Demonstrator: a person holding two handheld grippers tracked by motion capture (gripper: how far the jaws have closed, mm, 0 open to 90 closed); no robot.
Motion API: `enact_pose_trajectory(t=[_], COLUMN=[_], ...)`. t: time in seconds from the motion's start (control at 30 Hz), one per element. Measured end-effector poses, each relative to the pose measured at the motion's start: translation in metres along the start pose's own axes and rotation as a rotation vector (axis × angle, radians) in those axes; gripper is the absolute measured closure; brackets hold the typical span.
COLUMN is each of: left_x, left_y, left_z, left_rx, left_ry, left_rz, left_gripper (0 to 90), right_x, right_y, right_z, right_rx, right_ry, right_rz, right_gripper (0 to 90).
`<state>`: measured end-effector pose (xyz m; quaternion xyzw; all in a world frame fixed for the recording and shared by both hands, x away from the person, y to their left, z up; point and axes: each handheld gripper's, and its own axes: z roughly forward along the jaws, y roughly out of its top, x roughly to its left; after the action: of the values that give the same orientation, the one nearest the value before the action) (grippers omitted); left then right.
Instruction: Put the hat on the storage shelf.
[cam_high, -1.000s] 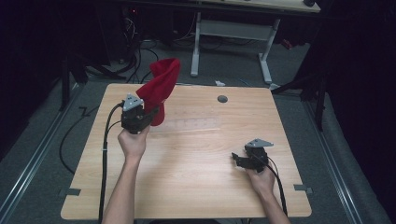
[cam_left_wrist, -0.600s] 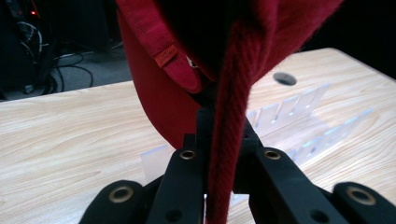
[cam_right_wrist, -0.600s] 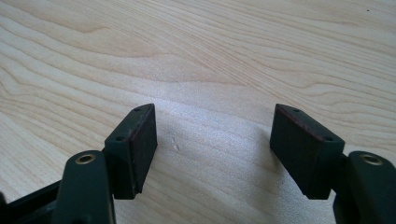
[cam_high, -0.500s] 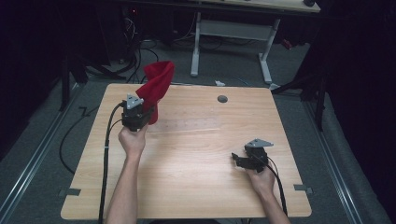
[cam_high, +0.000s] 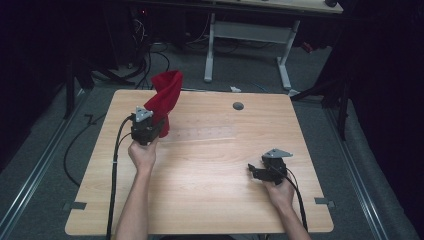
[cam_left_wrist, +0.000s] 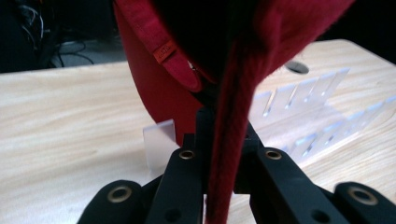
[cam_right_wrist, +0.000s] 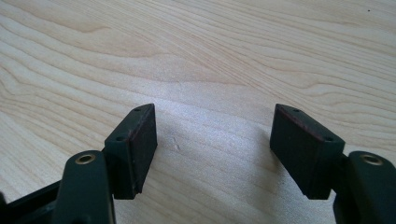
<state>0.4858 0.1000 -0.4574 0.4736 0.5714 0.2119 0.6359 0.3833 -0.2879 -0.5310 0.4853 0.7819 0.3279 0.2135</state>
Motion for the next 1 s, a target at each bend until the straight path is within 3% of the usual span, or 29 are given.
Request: enact_pose_trajectory(t=[0.07, 0.2, 0.4, 0.6, 0.8, 1.0], left_x=[0.002, 0.003, 0.009, 0.009, 0.009, 0.007], left_y=[-0.002, -0.004, -0.007, -0.006, -0.007, -0.006], left_z=[-0.001, -0.003, -0.009, -0.016, -0.023, -0.03], left_rx=[0.001, 0.02, 0.02, 0.032, 0.034, 0.049], left_ry=[-0.003, -0.001, 0.011, 0.021, 0.029, 0.028], left_rz=[-0.018, -0.017, -0.024, -0.007, -0.007, 0.009], left_gripper=[84.7, 84.1, 77.0, 72.1, 54.6, 45.8], right_x=[0.0, 0.0, 0.0, 0.0, 0.0, 0.001], right_y=[0.0, 0.0, 0.0, 0.0, 0.0, 0.0], right_z=[0.0, 0.0, 0.0, 0.0, 0.0, 0.0], right_rx=[0.0, -0.001, 0.0, -0.002, -0.002, -0.001], right_ry=[0.0, 0.0, 0.001, -0.001, 0.0, 0.002], right_rz=[0.0, -0.002, -0.001, -0.002, -0.003, -0.001], right_gripper=[32.1, 32.1, 32.1, 32.1, 32.1, 32.1])
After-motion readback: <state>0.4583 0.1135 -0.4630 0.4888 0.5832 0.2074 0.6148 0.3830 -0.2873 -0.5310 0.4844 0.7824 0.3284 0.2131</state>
